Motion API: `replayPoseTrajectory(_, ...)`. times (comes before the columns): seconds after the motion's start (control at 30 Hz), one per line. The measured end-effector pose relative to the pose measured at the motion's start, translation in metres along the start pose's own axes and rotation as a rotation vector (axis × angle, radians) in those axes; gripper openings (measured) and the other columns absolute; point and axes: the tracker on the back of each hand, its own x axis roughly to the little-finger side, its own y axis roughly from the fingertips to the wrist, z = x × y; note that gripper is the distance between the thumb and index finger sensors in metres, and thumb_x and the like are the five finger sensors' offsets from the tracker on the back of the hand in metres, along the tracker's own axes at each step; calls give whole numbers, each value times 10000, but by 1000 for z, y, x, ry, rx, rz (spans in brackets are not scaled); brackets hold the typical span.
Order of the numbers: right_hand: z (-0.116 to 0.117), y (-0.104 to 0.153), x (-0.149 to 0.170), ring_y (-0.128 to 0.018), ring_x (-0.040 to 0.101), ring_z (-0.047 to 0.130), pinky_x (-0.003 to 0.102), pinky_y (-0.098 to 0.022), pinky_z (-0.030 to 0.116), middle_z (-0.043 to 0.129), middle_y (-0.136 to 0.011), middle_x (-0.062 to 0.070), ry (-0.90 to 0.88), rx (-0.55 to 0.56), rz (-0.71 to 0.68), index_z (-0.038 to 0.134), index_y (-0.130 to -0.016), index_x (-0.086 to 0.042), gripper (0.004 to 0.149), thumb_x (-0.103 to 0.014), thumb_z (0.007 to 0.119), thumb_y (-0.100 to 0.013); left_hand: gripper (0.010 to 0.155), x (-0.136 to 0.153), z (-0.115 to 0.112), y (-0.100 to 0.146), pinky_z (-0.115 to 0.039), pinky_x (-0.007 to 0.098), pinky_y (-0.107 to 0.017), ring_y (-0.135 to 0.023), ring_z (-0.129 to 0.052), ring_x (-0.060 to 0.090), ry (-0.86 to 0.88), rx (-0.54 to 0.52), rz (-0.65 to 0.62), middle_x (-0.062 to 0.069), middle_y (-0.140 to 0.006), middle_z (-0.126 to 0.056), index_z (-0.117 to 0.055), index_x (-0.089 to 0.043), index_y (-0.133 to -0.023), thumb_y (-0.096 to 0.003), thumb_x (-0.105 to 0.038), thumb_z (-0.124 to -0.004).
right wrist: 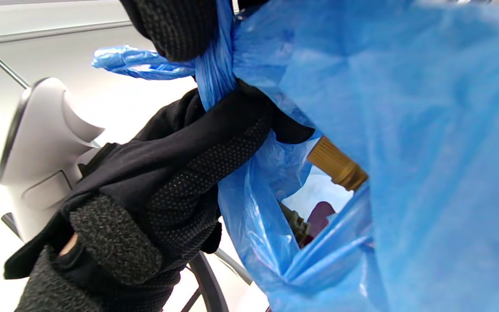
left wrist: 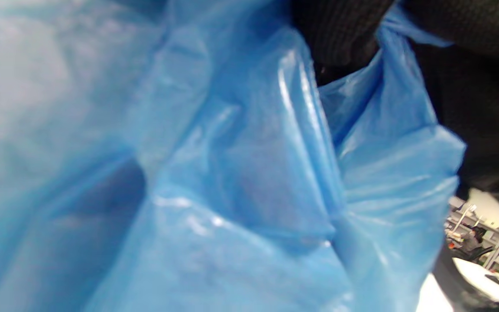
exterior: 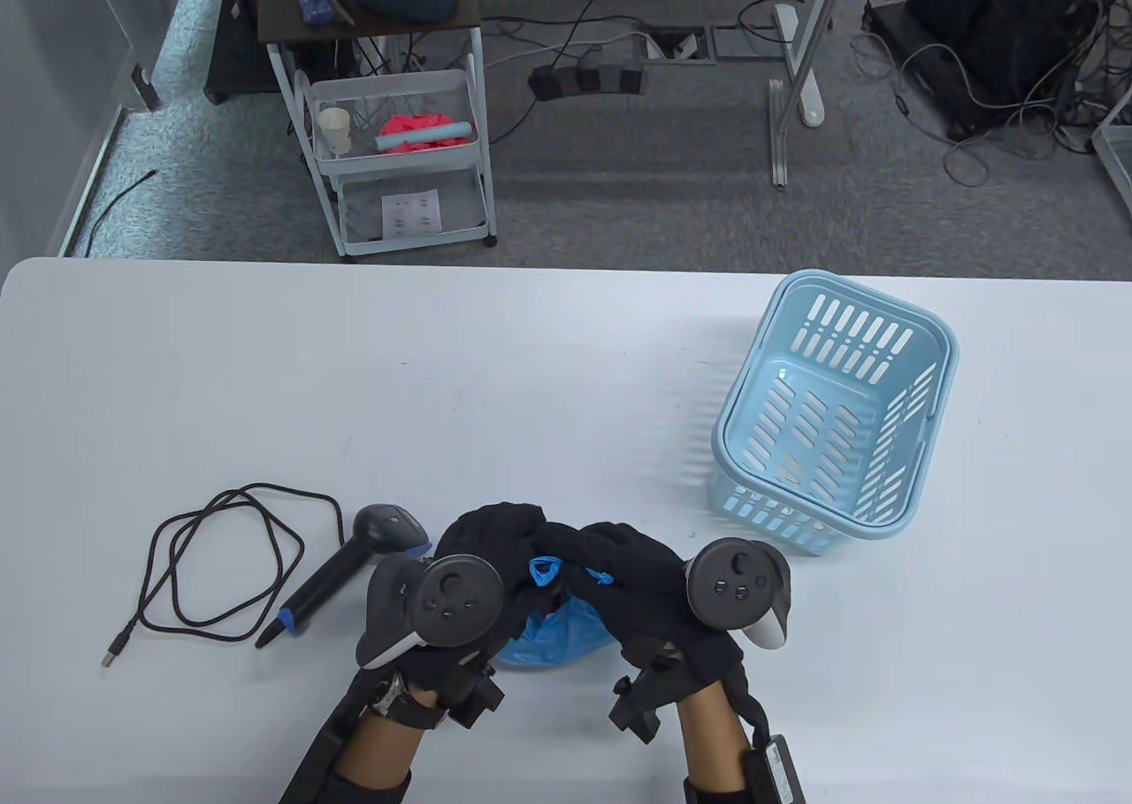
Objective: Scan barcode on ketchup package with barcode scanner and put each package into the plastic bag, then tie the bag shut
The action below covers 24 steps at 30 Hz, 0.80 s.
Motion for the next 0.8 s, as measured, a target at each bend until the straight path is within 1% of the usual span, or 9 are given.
replayPoseTrajectory(0.17,-2,0,3,-809,434,731,634,-672,576,777,-876,159,-67,-28,-12,731,-1014,-201,446,-209,719,-569,429,6,2,-1,-610,613,-738,-991,-745,427,99,37,-9,50,-1067,-694,-881,-174,-849,-509,-392,-736)
replayPoseTrajectory(0.4,-1,-1,10,-825,444,706,643,-683,552,754,-895,170,-173,-36,-24,817,-939,-216,403,-149,724,-552,435,14,4,-3,-602,616,-739,-1004,-713,440,220,97,-11,71,-1081,-661,-877,-138,-831,-520,-395,-715)
replayPoseTrajectory(0.47,0,-1,9,-827,444,701,644,-683,548,749,-897,171,-165,-31,-24,825,-930,-219,400,-142,722,-550,436,16,5,-3,-602,616,-738,-1005,-708,445,250,108,-16,75,-1084,-655,-876,-128,-825,-521,-393,-711)
replayPoseTrajectory(0.5,1,-1,8,-828,444,699,643,-683,549,747,-898,172,-141,-19,-24,827,-926,-223,400,-139,721,-550,437,18,5,-3,-595,618,-741,-1009,-698,449,293,130,-16,79,-1089,-644,-874,-116,-824,-525,-387,-707)
replayPoseTrajectory(0.63,1,0,2,-830,438,701,639,-685,551,747,-899,166,-58,23,-34,829,-917,-242,400,-136,718,-547,439,23,5,-4,-574,627,-747,-1019,-673,458,397,162,-33,87,-1097,-624,-868,-99,-824,-528,-378,-703)
replayPoseTrajectory(0.8,2,0,1,-835,434,698,636,-689,550,743,-903,161,-38,45,-41,827,-912,-250,402,-131,716,-545,475,28,5,-4,-551,641,-752,-1040,-631,471,486,206,-59,101,-1114,-585,-841,-73,-857,-531,-391,-703)
